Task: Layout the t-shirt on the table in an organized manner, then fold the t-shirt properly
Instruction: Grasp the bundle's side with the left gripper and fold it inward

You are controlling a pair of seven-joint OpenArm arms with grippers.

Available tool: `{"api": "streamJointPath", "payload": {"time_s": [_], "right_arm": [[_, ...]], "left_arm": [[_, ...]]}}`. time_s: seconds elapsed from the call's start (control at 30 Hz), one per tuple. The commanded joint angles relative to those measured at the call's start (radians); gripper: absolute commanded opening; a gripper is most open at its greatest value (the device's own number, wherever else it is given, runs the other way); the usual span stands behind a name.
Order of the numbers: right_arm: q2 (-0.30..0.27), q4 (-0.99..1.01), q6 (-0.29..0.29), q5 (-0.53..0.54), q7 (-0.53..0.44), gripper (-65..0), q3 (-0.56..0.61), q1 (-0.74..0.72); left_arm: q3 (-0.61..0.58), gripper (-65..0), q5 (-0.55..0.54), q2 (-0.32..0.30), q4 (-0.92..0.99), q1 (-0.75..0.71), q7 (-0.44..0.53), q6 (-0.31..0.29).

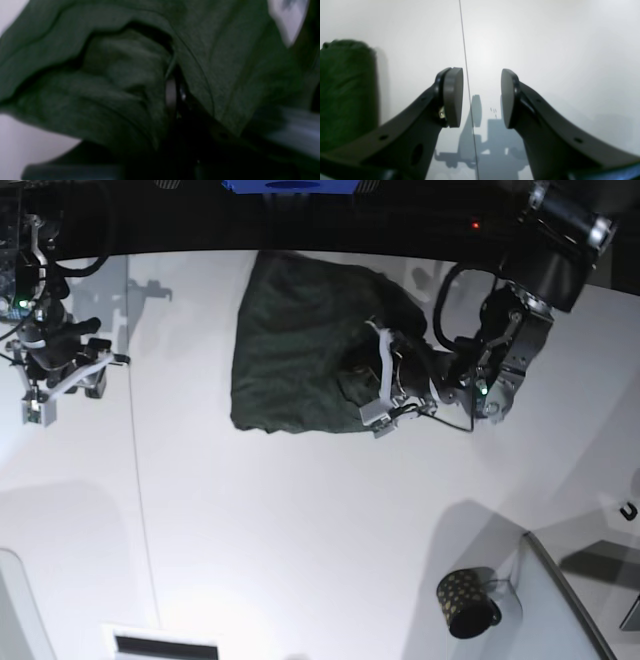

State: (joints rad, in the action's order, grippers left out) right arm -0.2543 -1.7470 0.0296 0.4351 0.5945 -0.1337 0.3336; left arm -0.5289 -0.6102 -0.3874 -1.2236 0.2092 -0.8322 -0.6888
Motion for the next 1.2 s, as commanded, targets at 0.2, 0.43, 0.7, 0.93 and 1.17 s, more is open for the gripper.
{"api": "streamJointPath", "payload": {"time_s": [0.2, 0.43, 0.7, 0.93, 1.17], "right_arm": [[-0.01, -0.018, -0.003, 0.0, -0.02, -41.3, -0.007, -0.006], [0.033, -0.018, -0.003, 0.0, -0.017, -41.3, -0.007, -0.006], [0.085, -0.02, -0.003, 0.0, -0.014, -41.3, -0.044, -0.008], [0.089, -0.021, -0.003, 0.0, -0.015, -41.3, -0.063, 0.009], [0.089, -0.021, -0.003, 0.0, -0.015, -41.3, -0.063, 0.012]], "left_arm": [[-0.369, -65.0, 0.049, -0.111, -0.014, 0.243, 0.015, -0.009], [-0.415, -65.0, 0.464, -0.028, -0.014, 0.278, 0.017, -0.009], [-0.415, -65.0, 0.766, 0.13, -0.005, 0.276, 0.02, -0.009], [-0.419, -65.0, 0.766, 0.186, 0.0, 0.286, 0.02, -0.009], [-0.415, -65.0, 0.766, 0.224, 0.123, 0.292, 0.018, -0.009]]}}
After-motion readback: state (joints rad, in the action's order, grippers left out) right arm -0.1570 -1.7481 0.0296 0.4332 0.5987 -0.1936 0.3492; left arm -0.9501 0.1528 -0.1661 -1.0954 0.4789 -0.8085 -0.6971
